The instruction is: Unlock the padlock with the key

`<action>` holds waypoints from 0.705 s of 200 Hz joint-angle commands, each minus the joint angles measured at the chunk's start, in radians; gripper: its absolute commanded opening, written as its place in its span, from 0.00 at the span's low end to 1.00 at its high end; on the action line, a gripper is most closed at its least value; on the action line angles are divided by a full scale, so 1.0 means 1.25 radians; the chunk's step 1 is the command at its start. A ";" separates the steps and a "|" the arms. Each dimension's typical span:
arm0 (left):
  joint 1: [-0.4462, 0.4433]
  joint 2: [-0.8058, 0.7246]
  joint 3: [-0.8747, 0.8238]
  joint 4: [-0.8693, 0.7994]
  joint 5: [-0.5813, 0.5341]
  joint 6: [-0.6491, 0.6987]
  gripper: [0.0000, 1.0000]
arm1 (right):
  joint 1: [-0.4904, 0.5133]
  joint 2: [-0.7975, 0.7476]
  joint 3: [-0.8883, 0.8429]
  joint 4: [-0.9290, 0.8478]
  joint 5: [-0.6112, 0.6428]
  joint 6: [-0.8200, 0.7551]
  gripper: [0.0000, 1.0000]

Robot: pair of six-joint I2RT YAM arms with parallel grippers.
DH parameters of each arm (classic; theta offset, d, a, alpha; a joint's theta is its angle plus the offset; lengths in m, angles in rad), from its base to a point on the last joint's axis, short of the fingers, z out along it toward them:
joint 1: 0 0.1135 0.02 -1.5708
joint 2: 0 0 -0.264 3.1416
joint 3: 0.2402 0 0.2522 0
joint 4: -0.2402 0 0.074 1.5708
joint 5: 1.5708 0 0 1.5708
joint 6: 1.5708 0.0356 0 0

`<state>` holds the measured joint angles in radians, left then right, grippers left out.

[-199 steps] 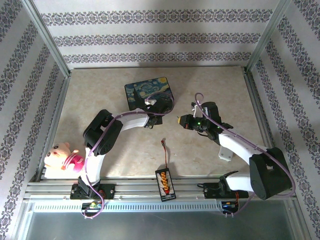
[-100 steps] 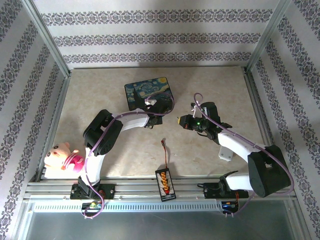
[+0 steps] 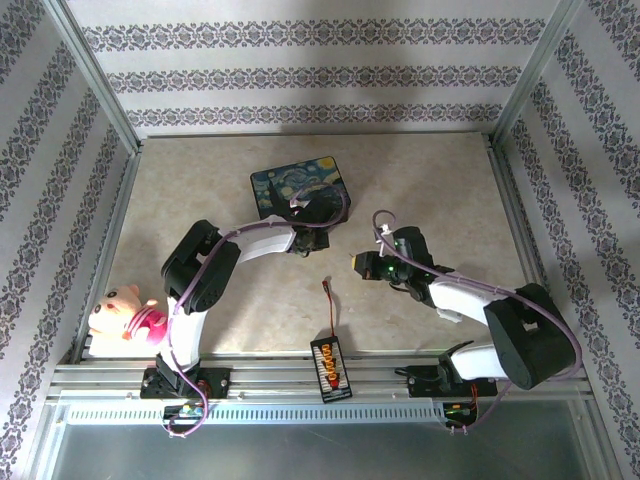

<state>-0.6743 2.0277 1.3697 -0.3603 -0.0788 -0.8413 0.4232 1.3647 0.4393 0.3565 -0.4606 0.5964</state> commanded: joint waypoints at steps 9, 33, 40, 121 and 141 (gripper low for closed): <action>-0.007 -0.050 -0.010 -0.036 0.084 -0.101 0.18 | 0.025 0.041 -0.032 0.176 0.027 -0.009 0.00; -0.005 -0.048 -0.001 -0.055 0.100 -0.138 0.18 | 0.042 0.096 -0.052 0.277 0.036 -0.002 0.00; -0.003 -0.048 -0.002 -0.049 0.112 -0.139 0.19 | 0.047 0.111 -0.055 0.303 0.040 0.000 0.00; 0.009 -0.043 0.011 -0.008 0.174 -0.158 0.18 | 0.077 0.294 -0.072 0.591 0.066 0.076 0.00; 0.010 -0.037 0.016 -0.005 0.183 -0.167 0.18 | 0.084 0.340 -0.072 0.660 0.080 0.087 0.00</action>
<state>-0.6662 2.0033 1.3674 -0.3740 0.1017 -1.0157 0.5121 1.7351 0.3634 0.9943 -0.3912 0.6746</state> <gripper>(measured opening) 0.260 0.040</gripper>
